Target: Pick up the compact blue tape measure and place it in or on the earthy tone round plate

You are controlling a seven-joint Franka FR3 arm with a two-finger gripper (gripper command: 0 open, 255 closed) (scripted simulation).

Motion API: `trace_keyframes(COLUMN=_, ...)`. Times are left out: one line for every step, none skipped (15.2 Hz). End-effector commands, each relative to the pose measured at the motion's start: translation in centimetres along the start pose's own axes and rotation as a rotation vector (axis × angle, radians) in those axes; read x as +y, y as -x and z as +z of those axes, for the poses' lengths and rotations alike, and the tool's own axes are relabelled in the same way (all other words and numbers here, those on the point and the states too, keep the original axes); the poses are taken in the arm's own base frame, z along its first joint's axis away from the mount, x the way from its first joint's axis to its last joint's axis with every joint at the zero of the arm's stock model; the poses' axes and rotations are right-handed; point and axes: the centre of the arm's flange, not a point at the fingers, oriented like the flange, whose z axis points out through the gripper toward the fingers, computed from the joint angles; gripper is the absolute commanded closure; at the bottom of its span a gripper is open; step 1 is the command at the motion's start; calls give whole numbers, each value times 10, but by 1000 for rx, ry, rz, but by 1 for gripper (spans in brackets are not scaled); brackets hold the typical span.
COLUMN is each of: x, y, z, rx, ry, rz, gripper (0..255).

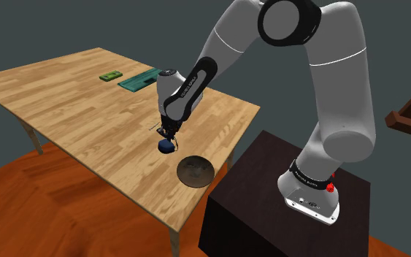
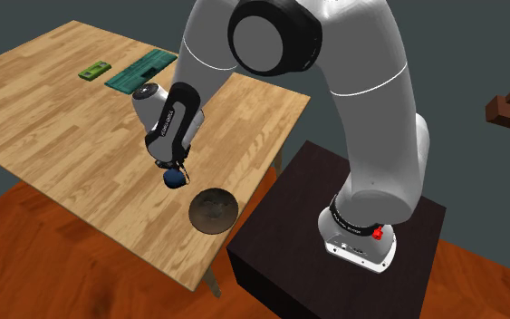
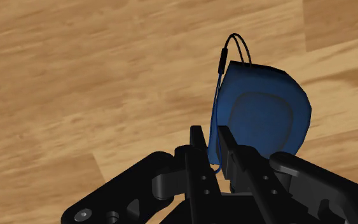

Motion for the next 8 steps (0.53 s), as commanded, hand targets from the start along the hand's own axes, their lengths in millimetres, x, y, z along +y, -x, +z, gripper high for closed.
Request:
trace_keyframes(x=0, y=2, z=3, rx=-6, ry=2, rz=-1, gripper=255)
trace_keyframes(x=0, y=2, z=1, rx=-6, ry=2, rz=-1, gripper=255)
trace_keyframes(x=0, y=2, z=2, rx=-6, ry=2, rz=-1, gripper=255)
trace_keyframes(x=0, y=2, z=2, rx=-6, ry=2, rz=-1, gripper=255)
trace_keyframes(x=0, y=2, z=2, rx=-6, ry=2, rz=-1, gripper=255)
trace_keyframes(x=0, y=2, z=2, rx=-6, ry=2, rz=-1, gripper=255)
trace_keyframes(x=0, y=2, z=-3, rx=-6, ry=2, rz=-1, gripper=255)
trace_keyframes(x=0, y=2, z=-8, rx=-6, ry=2, rz=-1, gripper=255)
